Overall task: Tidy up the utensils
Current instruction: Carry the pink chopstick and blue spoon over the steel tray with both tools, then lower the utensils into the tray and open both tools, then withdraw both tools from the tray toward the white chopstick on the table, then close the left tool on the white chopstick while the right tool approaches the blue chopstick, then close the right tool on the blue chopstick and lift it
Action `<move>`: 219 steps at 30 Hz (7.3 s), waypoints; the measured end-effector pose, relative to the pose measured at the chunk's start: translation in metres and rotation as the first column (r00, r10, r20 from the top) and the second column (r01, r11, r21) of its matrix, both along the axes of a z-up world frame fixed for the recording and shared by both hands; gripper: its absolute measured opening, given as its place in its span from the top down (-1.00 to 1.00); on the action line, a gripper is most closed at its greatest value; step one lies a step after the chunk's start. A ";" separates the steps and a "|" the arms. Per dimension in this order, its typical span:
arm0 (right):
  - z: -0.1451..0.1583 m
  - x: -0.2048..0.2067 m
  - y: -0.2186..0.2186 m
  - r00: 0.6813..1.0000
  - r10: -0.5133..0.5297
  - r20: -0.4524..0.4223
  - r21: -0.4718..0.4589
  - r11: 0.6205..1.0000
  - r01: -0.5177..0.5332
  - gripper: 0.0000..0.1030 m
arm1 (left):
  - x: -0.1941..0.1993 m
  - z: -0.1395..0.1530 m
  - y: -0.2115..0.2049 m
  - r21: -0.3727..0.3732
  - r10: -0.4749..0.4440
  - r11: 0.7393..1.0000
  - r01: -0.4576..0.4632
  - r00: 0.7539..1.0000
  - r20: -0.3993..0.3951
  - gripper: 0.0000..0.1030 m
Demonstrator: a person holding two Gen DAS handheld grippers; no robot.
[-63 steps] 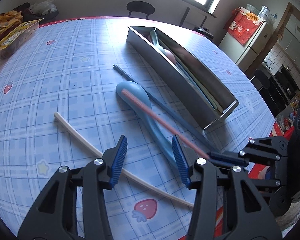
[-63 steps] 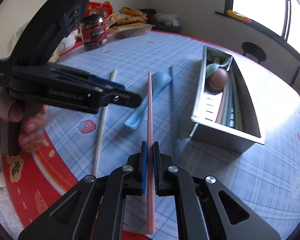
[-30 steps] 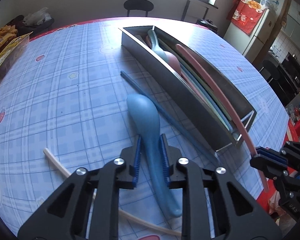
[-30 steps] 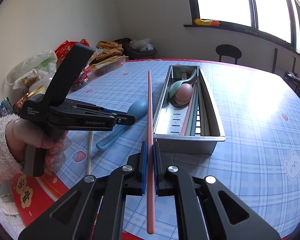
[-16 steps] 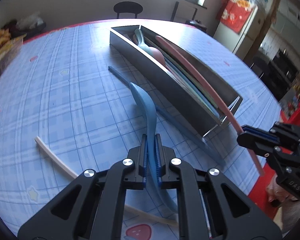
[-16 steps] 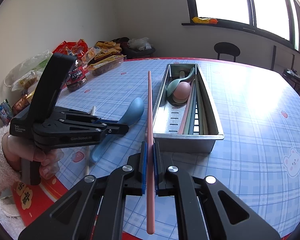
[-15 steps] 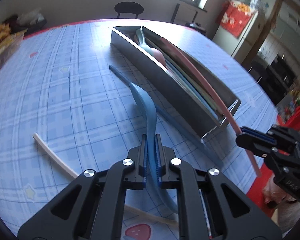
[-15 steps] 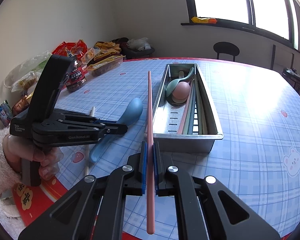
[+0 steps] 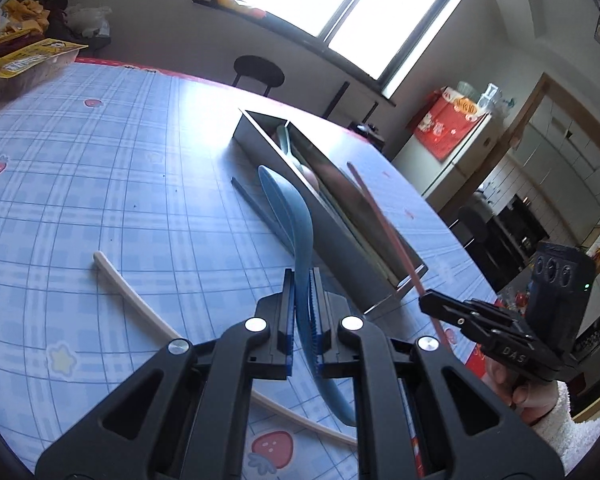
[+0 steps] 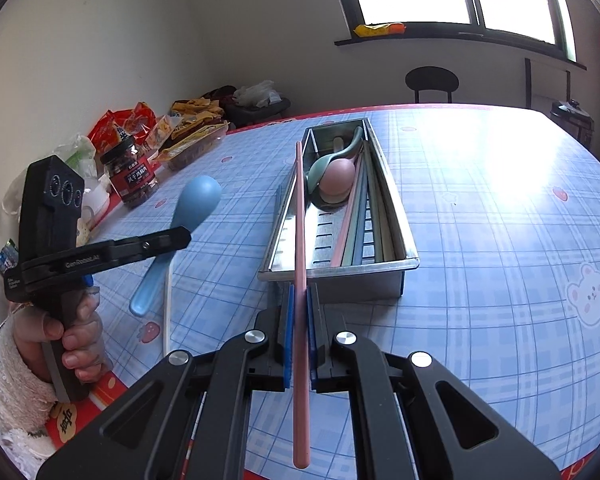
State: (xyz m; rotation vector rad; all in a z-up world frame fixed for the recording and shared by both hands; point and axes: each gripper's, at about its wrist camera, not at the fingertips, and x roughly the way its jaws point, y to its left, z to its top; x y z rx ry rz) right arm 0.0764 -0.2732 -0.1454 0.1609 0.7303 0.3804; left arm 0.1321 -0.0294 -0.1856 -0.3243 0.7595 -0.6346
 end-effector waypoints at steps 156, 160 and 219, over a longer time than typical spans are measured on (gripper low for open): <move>0.014 0.011 0.000 0.995 -0.093 0.030 0.008 0.996 0.093 -0.61 | -0.023 -0.009 -0.040 0.586 0.180 0.800 -0.129 0.983 -0.029 -0.34; 0.011 0.010 0.001 0.998 -0.065 0.005 0.028 0.997 0.065 -0.31 | -0.025 -0.006 -0.033 0.583 0.159 0.805 -0.110 0.987 -0.034 0.26; 0.004 -0.002 0.071 0.994 0.101 0.035 -0.224 0.970 -0.090 0.87 | -0.042 -0.010 0.008 0.492 0.077 0.868 -0.067 0.997 0.000 0.45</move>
